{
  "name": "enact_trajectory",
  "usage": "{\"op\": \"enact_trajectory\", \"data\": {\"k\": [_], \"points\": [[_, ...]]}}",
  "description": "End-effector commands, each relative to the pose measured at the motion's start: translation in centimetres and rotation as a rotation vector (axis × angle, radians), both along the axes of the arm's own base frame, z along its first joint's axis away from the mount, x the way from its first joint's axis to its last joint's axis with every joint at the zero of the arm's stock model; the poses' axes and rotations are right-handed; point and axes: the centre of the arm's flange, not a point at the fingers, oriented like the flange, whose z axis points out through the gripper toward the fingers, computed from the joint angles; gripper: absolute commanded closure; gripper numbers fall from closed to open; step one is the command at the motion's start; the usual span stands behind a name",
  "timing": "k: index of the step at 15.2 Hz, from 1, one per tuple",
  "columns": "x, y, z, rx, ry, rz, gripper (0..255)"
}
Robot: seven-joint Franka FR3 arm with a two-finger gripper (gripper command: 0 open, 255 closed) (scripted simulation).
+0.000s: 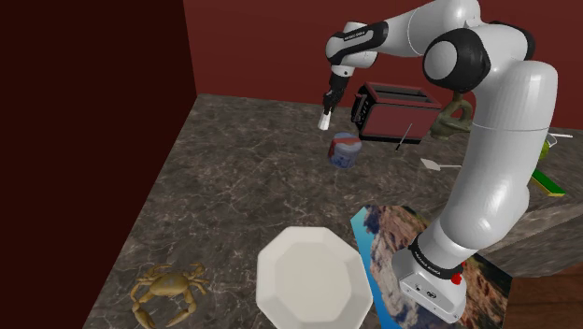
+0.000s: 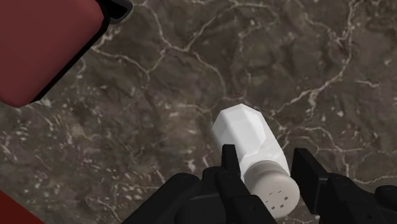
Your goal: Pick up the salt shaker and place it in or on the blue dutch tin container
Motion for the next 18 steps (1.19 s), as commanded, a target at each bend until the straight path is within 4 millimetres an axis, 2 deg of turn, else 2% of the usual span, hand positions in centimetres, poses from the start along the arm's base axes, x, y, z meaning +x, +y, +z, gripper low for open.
{"op": "enact_trajectory", "data": {"k": [1,6,18], "points": [[0.0,0.0,0.0,0.000,0.001,0.000,255],[0.0,0.0,0.0,0.000,0.001,0.000,255],[0.0,0.0,6.3,0.000,0.001,0.000,255]]}}
